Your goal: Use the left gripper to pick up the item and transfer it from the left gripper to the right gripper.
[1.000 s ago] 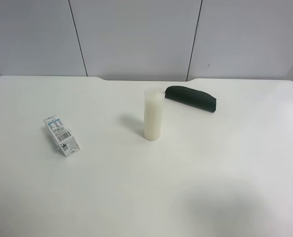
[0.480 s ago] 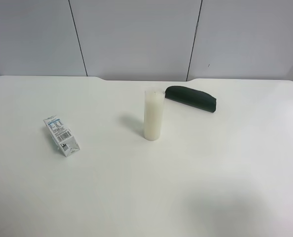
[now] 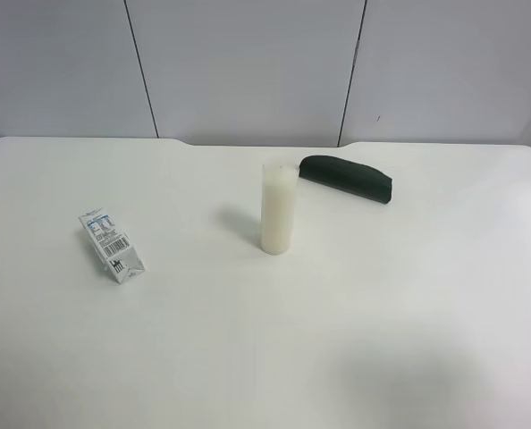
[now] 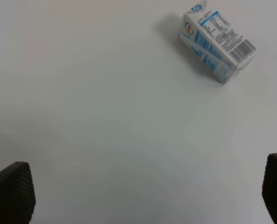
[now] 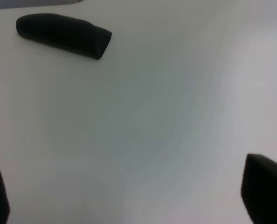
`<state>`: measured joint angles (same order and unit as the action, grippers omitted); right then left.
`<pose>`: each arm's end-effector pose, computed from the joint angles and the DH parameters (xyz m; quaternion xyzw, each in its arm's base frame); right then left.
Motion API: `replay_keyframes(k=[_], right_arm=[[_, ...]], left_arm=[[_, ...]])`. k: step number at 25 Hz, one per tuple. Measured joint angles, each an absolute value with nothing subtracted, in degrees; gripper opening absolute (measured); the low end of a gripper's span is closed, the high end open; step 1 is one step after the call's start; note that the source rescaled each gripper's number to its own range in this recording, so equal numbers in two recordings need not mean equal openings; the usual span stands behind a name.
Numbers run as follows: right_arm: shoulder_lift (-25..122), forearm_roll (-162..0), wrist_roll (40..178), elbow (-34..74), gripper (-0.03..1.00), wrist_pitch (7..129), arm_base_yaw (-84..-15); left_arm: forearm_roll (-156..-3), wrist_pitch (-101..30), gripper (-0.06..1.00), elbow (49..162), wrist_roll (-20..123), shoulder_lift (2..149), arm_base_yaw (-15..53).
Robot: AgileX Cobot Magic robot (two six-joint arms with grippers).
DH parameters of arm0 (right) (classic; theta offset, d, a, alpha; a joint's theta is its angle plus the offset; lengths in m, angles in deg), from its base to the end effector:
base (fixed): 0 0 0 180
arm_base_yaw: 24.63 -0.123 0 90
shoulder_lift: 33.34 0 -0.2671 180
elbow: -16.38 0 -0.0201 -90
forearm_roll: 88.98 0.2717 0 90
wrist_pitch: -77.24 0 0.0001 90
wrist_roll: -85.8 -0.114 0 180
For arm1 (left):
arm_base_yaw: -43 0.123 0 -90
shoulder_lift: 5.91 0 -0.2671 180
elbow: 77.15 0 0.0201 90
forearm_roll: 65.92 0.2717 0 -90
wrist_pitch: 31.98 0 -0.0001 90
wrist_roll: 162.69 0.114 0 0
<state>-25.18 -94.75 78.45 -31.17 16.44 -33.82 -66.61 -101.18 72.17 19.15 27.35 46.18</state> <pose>0.0514 -0.0018 0.2800 -0.0114 0.8492 0.0258 0.5272 0.0949 0.0040 0.3289 -0.0105 0.9175 0.0114 0.3975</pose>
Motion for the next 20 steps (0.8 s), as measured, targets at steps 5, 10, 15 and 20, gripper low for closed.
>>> replay_keyframes(k=[5, 10, 15, 20], right_arm=[[-25.18, -94.75, 78.45, -31.17, 1.0, 16.44, -33.82], [-25.18, -94.75, 78.45, -31.17, 1.0, 16.44, -33.82], [-25.18, -94.75, 78.45, -31.17, 1.0, 16.44, -33.82], [-25.18, -94.75, 78.45, -31.17, 1.0, 16.44, -33.82]], left_arm=[[-66.61, -101.66, 1.0, 83.11, 16.2, 39.67, 46.18], [-66.61, -101.66, 1.0, 90.45, 11.89, 50.93, 46.18], [-68.02, -101.51, 1.0, 93.5, 10.55, 61.06, 46.18], [-70.25, -101.46, 1.0, 93.75, 9.08, 69.49, 46.18]])
